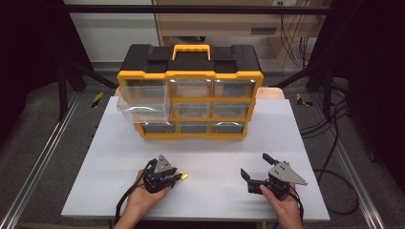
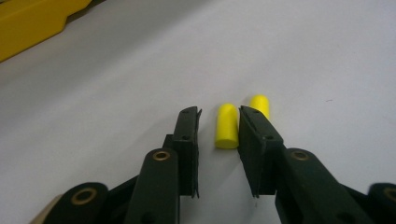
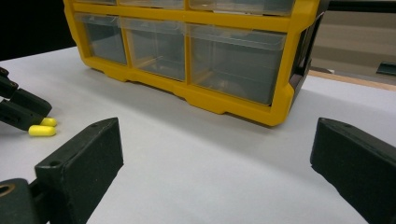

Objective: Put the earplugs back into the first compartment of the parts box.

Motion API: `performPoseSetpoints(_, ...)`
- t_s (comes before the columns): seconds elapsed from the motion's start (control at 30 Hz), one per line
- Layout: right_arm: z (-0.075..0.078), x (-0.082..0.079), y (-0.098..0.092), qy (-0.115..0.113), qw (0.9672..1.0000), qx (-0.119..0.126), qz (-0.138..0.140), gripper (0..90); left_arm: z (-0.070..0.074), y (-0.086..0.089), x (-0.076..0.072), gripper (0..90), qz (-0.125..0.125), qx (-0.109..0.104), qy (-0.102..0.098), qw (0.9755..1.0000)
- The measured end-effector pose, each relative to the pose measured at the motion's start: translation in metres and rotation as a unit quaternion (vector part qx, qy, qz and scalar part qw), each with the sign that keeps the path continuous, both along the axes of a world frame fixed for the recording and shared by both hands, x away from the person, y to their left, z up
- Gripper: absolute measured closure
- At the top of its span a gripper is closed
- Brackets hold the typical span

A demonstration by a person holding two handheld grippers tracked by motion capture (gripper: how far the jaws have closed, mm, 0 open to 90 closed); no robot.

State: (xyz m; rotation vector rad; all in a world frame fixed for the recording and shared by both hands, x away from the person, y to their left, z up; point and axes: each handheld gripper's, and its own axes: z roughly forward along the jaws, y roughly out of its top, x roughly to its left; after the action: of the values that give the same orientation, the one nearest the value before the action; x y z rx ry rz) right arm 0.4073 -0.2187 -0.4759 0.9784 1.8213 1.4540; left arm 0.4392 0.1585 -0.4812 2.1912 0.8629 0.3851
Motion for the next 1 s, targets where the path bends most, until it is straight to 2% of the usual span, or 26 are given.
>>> performPoseSetpoints(0.2,0.0,0.0,0.0,0.0,1.0,-0.001,0.0,2.7,0.0,0.0,0.001,78.0,-0.001,0.0,0.002,1.0)
performPoseSetpoints(0.43,0.0,0.0,0.0,0.0,1.0,0.0,0.001,2.7,0.0,0.0,0.001,82.2,0.0,-0.002,0.0,1.0)
performPoseSetpoints(0.57,0.0,0.0,0.0,0.0,1.0,0.0,0.001,2.7,0.004,0.003,0.0,83.0,0.003,-0.014,-0.014,0.9998)
performPoseSetpoints(0.6,0.0,0.0,0.0,0.0,1.0,0.0,0.001,2.7,0.006,0.006,0.0,83.1,0.007,-0.025,-0.02,0.9995)
performPoseSetpoints(0.87,0.0,0.0,-0.001,-0.001,1.0,0.002,-0.002,2.7,0.011,0.022,0.003,83.3,0.024,-0.043,-0.044,0.9978)
performPoseSetpoints(1.0,0.001,0.0,-0.001,-0.006,1.0,-0.001,-0.002,3.2,0.013,0.028,0.003,83.3,0.028,-0.052,-0.048,0.9971)
